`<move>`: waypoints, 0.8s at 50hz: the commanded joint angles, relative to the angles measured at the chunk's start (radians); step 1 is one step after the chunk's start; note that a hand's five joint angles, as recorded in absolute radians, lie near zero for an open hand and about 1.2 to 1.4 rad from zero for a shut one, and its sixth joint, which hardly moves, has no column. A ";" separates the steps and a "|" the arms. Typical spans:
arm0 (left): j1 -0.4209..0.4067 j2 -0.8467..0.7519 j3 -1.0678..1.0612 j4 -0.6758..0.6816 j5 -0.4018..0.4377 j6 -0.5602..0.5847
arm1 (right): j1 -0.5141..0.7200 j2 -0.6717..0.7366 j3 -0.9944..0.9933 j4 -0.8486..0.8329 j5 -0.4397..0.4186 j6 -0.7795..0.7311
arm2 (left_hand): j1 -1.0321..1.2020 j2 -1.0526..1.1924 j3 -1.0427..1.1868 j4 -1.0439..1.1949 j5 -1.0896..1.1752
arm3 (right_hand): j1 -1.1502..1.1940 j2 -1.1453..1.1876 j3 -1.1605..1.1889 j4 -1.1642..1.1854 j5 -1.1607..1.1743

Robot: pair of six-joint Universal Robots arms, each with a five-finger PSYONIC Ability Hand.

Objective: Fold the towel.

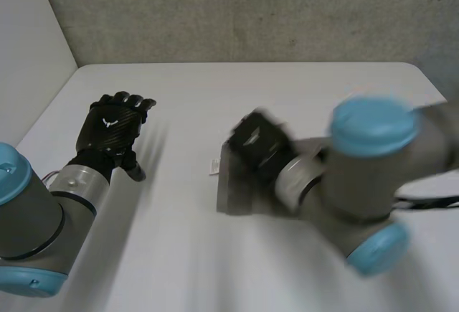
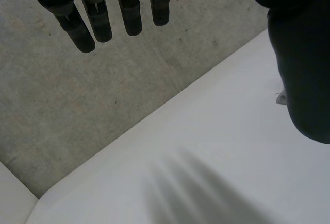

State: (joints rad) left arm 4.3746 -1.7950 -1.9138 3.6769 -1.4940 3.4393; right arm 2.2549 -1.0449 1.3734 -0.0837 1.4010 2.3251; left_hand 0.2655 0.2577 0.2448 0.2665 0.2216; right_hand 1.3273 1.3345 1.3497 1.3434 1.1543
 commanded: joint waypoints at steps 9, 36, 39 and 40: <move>-0.110 -0.003 0.079 0.000 0.000 0.008 | -0.015 -0.122 0.151 -0.051 -0.011 0.052 | -0.084 -0.076 -0.064 -0.085 -0.215 | -1.153 -1.160 -1.175 -1.169 -1.154; -0.431 -0.346 0.357 -0.008 -0.103 0.073 | -0.506 -0.328 0.564 -0.122 -0.257 0.296 | -0.067 -0.059 -0.046 -0.068 -0.197 | -1.137 -1.144 -1.159 -1.153 -1.138; -0.435 -0.365 0.374 -0.008 -0.106 0.080 | -0.512 -0.281 0.564 -0.139 -0.261 0.296 | -0.067 -0.059 -0.046 -0.068 -0.197 | -1.005 -1.013 -1.028 -1.021 -1.007; -0.437 -0.377 0.390 -0.009 -0.109 0.081 | -0.512 -0.280 0.564 -0.139 -0.261 0.296 | -0.067 -0.059 -0.046 -0.068 -0.197 | -1.005 -1.012 -1.027 -1.021 -1.006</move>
State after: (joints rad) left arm 3.9471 -2.1175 -1.5740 3.6690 -1.5912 3.4991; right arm 1.7562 -1.3949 1.9363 -0.2012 1.1523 2.6233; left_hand 0.2643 0.2577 0.2442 0.2665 0.2216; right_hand 0.2320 0.2469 0.2463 0.2559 0.0616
